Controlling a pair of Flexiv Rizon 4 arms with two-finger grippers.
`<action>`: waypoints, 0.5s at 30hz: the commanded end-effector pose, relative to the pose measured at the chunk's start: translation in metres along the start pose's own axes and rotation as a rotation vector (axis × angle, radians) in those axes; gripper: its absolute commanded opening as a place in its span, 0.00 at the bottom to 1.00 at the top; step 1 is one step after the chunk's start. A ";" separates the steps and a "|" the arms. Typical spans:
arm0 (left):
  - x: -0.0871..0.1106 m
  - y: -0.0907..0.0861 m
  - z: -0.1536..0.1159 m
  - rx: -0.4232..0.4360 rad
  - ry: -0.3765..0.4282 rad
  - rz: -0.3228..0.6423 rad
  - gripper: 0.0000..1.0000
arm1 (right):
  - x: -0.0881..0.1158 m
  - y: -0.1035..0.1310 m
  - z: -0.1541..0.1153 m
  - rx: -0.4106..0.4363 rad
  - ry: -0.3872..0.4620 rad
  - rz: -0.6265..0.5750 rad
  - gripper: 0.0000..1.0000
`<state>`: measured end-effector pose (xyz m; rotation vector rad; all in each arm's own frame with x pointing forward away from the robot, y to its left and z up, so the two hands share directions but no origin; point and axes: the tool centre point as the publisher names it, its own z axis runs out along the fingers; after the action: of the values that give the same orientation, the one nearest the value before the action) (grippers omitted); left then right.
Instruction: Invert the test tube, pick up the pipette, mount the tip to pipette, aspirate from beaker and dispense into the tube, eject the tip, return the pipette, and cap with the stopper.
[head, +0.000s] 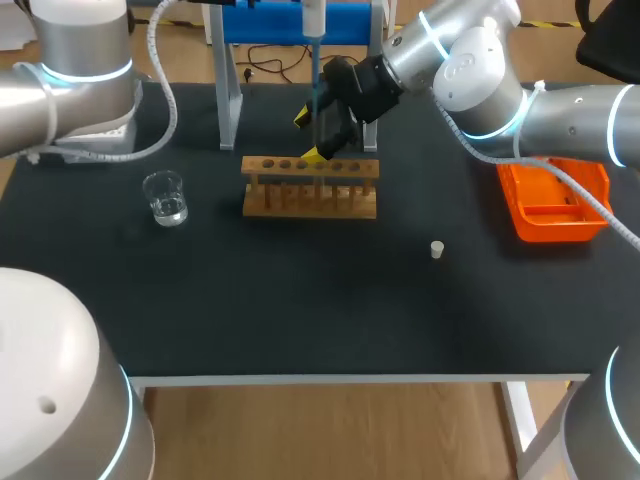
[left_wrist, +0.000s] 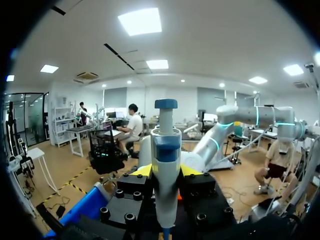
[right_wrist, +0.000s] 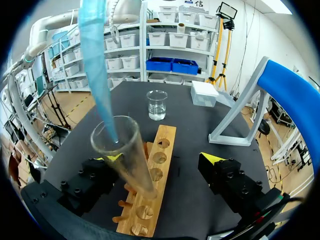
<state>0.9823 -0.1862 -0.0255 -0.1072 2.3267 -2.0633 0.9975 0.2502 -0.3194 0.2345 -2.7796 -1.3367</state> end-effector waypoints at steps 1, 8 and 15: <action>0.002 0.000 -0.001 0.007 -0.013 0.009 0.00 | -0.002 0.000 0.000 0.002 0.005 0.001 1.00; -0.001 0.001 0.001 0.044 -0.017 0.050 0.00 | -0.002 0.000 0.000 0.002 0.005 0.001 1.00; -0.002 0.003 0.002 0.050 -0.014 0.054 0.00 | -0.002 0.000 0.000 0.002 0.005 0.001 1.00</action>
<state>0.9834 -0.1865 -0.0274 -0.0558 2.2483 -2.0833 0.9975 0.2502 -0.3194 0.2345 -2.7796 -1.3367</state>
